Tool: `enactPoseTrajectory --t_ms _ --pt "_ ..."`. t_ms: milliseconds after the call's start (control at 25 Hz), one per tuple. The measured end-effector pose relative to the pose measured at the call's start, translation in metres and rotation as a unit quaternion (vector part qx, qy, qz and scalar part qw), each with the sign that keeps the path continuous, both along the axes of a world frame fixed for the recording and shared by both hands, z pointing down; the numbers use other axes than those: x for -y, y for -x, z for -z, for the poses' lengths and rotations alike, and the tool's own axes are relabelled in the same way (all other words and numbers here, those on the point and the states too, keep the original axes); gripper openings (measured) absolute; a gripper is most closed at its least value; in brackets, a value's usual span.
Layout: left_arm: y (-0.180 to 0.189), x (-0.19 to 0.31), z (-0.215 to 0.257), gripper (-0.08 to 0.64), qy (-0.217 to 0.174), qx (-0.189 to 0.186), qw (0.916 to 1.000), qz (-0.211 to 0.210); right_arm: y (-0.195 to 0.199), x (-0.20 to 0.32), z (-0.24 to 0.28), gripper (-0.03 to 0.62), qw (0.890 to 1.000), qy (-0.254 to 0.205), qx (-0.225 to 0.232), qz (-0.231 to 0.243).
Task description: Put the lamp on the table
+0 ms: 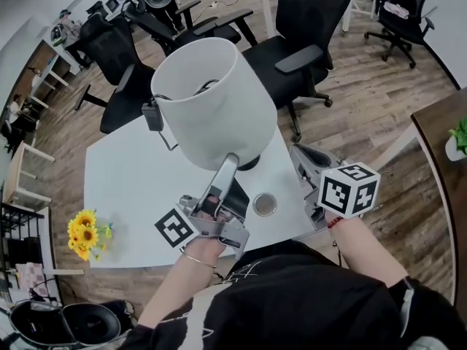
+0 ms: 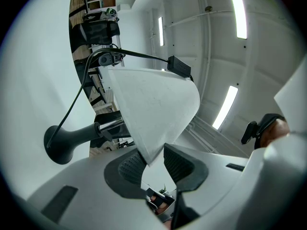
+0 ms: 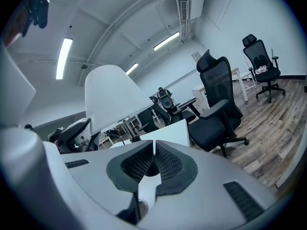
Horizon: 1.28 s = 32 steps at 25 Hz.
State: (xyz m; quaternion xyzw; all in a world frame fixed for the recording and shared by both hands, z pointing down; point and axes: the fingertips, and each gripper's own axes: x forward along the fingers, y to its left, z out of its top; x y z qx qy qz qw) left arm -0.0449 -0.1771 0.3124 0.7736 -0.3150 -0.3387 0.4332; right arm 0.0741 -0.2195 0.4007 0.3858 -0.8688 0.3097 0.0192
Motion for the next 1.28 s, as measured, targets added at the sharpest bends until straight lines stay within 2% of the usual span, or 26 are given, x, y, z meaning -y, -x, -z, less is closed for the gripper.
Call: enactPoseTrajectory --t_ms 360,680,960,1120,1280 --pt "0.001 -0.002 -0.004 0.13 0.003 0.004 1.0 0.006 -0.005 -0.003 0.003 0.028 1.0 -0.003 0.0 -0.006" --pt "0.004 -0.003 -0.007 0.143 0.009 0.033 0.9993 0.015 -0.007 -0.007 0.005 0.028 1.0 -0.004 0.0 -0.007" --pt "0.006 -0.008 -0.01 0.14 0.003 0.027 0.9995 0.016 -0.006 -0.013 0.006 0.028 1.0 -0.008 -0.005 -0.001" --pt "0.005 -0.012 -0.011 0.14 -0.008 0.006 0.9999 0.012 -0.009 -0.021 0.003 0.028 1.0 -0.002 -0.01 0.002" --pt "0.009 -0.019 -0.019 0.099 -0.012 -0.009 0.9996 0.024 -0.01 -0.031 -0.005 0.028 1.0 0.009 -0.011 0.008"
